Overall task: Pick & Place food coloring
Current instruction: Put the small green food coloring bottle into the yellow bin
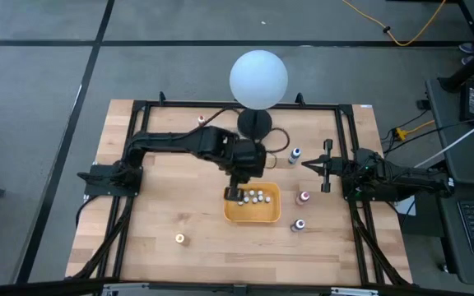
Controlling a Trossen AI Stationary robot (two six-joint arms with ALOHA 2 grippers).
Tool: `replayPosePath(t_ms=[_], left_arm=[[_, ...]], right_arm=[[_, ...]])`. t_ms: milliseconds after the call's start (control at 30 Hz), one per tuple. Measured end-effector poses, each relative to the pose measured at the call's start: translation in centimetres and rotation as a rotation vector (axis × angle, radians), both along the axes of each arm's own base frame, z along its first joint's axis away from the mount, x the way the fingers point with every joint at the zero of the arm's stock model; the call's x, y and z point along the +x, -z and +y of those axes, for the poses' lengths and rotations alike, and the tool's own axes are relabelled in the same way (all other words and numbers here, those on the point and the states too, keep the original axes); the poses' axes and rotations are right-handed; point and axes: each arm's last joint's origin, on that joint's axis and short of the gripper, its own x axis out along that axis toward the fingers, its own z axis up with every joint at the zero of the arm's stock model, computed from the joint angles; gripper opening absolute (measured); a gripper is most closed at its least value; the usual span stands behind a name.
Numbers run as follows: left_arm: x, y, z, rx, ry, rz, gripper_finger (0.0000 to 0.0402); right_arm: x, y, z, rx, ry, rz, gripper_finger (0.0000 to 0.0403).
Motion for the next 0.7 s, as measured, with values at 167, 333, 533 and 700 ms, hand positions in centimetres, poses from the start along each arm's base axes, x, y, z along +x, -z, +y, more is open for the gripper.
replayPosePath(t_ms=[167, 333, 533, 700], left_arm=[[-1.3, 1.1, -1.6, 0.064, -0.05, 0.111, 0.0006], [-1.1, 4.2, -3.1, 0.059, -0.029, 0.167, 0.0004], [-0.6, 7.5, -4.2, 0.071, 0.048, 0.177, 0.0004], [-1.5, 7.2, -4.4, 0.056, 0.083, 0.086, 0.0004]], right_arm=[[0.0, 0.0, 0.0, 0.0, -0.001, 0.0, 0.0016], [0.0, 0.0, 0.0, 0.0, 0.0, 0.0, 0.0016], [0.0, 0.0, 0.0, 0.0, 0.0, 0.0, 0.0016], [0.0, 0.0, 0.0, 0.0, 0.0, 0.0, 0.0016]])
